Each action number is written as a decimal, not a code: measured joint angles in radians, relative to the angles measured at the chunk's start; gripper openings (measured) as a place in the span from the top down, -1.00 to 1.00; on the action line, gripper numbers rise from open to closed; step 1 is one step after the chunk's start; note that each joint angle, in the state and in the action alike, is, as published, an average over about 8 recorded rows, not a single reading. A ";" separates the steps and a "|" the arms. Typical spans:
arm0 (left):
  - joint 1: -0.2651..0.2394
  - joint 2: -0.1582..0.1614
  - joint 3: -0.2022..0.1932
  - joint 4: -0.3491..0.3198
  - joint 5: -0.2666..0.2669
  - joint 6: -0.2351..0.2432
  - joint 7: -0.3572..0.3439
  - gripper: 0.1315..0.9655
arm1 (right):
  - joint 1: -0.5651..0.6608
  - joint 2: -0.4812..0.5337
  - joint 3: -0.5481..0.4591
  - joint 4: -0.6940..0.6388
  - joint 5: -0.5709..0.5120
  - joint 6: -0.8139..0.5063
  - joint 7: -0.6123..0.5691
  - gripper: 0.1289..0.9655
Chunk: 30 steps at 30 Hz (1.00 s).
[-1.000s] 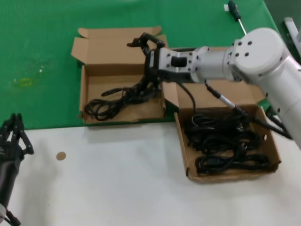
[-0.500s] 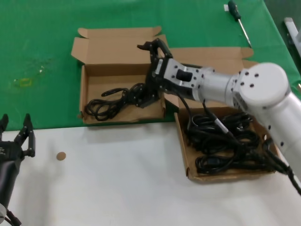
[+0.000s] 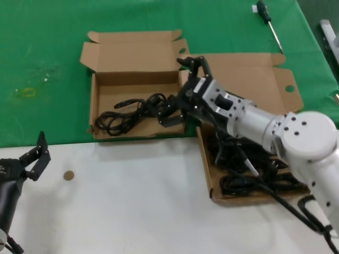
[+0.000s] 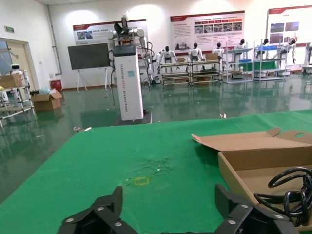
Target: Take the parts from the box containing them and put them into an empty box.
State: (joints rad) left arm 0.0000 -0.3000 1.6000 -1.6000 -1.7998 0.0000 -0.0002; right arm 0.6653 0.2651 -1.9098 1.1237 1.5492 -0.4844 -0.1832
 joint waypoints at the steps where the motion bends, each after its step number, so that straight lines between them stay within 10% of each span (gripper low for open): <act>1: 0.000 0.000 0.000 0.000 0.000 0.000 0.000 -0.10 | -0.014 0.001 0.007 0.010 0.005 0.010 0.004 -1.00; 30: 0.000 0.000 0.000 0.000 0.000 0.000 0.000 -0.97 | -0.435 0.023 0.203 0.312 0.164 0.316 0.120 -1.00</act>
State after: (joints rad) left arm 0.0000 -0.3000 1.6000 -1.6000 -1.7999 0.0000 -0.0001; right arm 0.2301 0.2879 -1.7071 1.4353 1.7130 -0.1681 -0.0636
